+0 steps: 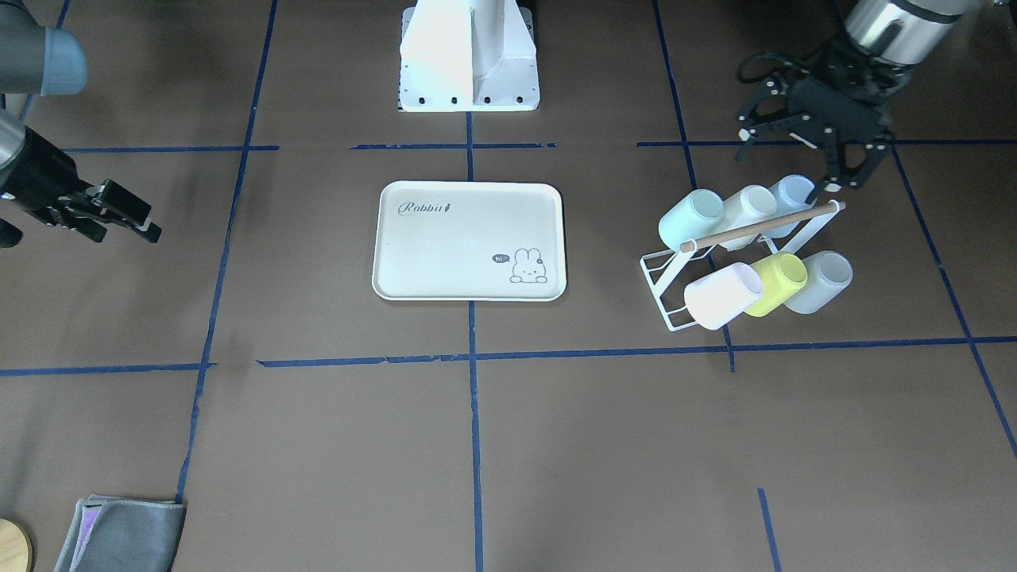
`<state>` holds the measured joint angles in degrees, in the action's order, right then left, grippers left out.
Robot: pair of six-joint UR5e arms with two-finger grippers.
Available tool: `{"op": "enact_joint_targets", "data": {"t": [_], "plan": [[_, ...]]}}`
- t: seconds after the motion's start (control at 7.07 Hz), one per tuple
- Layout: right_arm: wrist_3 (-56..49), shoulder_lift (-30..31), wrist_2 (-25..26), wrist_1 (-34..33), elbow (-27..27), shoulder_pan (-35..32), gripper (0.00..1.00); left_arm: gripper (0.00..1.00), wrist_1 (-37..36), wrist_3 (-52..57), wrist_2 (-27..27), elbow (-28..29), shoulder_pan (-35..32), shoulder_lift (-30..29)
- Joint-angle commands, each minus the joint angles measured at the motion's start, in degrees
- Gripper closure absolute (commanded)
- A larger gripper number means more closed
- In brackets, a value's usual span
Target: Pick up and place green cup on tray
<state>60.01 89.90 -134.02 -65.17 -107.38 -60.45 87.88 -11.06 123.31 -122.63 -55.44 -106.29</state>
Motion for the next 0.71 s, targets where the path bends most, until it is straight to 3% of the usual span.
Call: {"op": "enact_joint_targets", "data": {"t": [0.0,0.14,0.42,0.57], "plan": [[-7.86,3.96,-0.10,-0.22,0.41,-4.31,0.02,0.00,-1.12,0.07,-11.79,-0.59,7.85,-3.98],[-8.06,4.41,-0.01,-0.22,0.50,-4.50,0.02,0.00,-6.53,2.60,-20.22,-2.42,14.85,-6.19],[-9.02,5.81,-0.01,-0.13,0.50,-5.28,0.02,0.00,-20.15,15.83,-37.36,-3.49,22.70,-11.55],[-9.64,6.34,-0.01,-0.13,0.50,-5.64,0.02,0.00,-22.03,24.07,-41.88,-3.40,24.83,-11.31]]}}
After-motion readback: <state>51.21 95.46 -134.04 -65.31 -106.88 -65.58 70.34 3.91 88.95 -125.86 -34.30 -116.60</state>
